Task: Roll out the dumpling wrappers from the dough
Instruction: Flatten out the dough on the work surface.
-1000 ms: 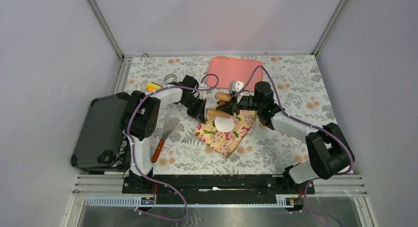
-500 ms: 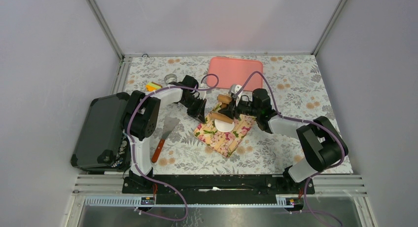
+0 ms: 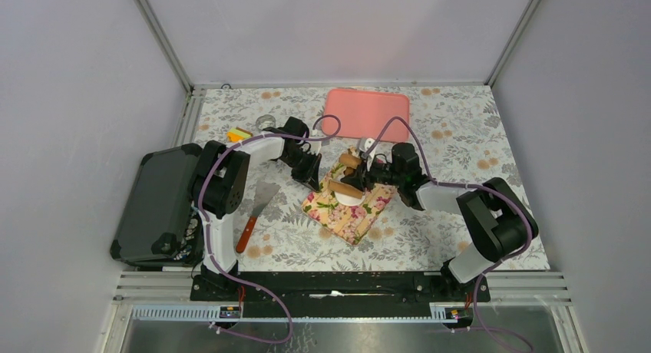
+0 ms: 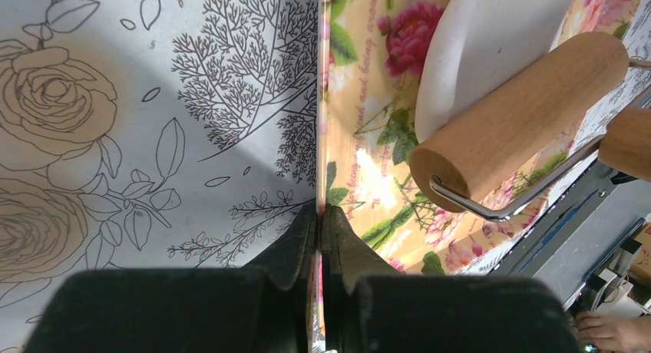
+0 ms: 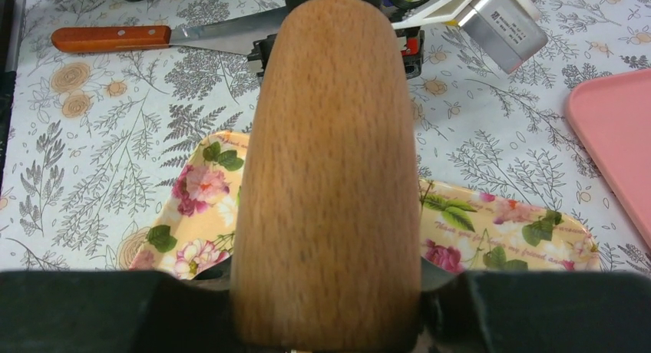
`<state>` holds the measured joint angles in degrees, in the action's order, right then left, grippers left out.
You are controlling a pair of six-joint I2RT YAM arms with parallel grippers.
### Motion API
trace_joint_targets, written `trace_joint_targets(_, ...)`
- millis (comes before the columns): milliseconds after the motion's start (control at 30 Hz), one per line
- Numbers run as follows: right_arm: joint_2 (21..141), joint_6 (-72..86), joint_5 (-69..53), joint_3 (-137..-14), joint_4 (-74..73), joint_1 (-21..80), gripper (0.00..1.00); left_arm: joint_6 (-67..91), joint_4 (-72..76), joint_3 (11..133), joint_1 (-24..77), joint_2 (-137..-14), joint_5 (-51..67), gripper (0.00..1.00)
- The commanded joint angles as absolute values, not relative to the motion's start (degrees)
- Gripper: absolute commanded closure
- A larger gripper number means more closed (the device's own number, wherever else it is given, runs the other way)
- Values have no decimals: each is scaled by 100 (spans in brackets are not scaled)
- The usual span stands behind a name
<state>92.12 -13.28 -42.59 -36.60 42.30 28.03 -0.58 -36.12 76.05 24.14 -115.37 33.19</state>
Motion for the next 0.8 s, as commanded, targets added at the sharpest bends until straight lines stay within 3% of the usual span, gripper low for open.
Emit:
trace_joint_targets(0,9230,-1554,-4131,-3135,3326,2868,100,-244,-3911,7504,2382,-11849,2814,100)
trace_joint_targets(767,9577,-1444,-4256,-2957,2746,3243,100,-217,-3901,7504,2365,-11848,2780,100)
